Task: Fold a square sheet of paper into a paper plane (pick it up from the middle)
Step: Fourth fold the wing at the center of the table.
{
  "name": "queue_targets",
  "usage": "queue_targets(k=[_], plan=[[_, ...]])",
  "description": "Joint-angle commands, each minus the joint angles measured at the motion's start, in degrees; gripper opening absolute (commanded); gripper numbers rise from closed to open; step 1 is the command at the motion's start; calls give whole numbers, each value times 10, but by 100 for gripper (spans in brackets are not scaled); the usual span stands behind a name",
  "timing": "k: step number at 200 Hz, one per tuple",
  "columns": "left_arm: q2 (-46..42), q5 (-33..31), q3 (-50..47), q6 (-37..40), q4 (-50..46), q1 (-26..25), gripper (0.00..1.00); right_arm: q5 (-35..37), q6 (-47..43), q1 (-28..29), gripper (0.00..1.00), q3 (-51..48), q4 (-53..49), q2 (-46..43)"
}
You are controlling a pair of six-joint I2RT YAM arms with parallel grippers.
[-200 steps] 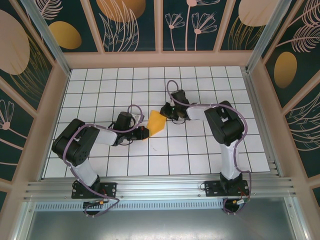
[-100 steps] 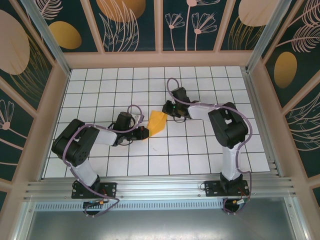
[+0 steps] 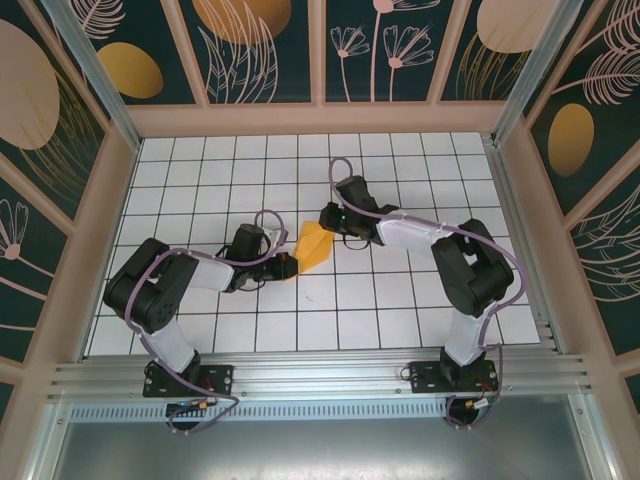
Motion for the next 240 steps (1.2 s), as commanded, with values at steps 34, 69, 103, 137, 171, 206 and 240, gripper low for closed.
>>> queue_targets(k=[34, 69, 103, 137, 171, 206, 240], plan=[[18, -42, -31, 4, -121, 2, 0, -117, 33, 37, 15, 1, 91, 63], [8, -46, -30, 5, -129, 2, 0, -104, 51, 39, 12, 8, 92, 121], [-3, -48, -34, 4, -134, 2, 0, -70, 48, 36, 9, 7, 67, 158], [-30, -59, -40, 5, -154, 2, 0, -64, 37, 32, 9, 8, 58, 164], [-39, -61, -57, -6, -152, 2, 0, -66, 29, 28, 9, 10, 55, 160], [-46, -69, -67, -14, -152, 2, 0, -67, 21, 26, 9, 13, 50, 161], [-57, -69, -80, -32, -148, 4, 0, -70, 17, 22, 8, 13, 49, 163]])
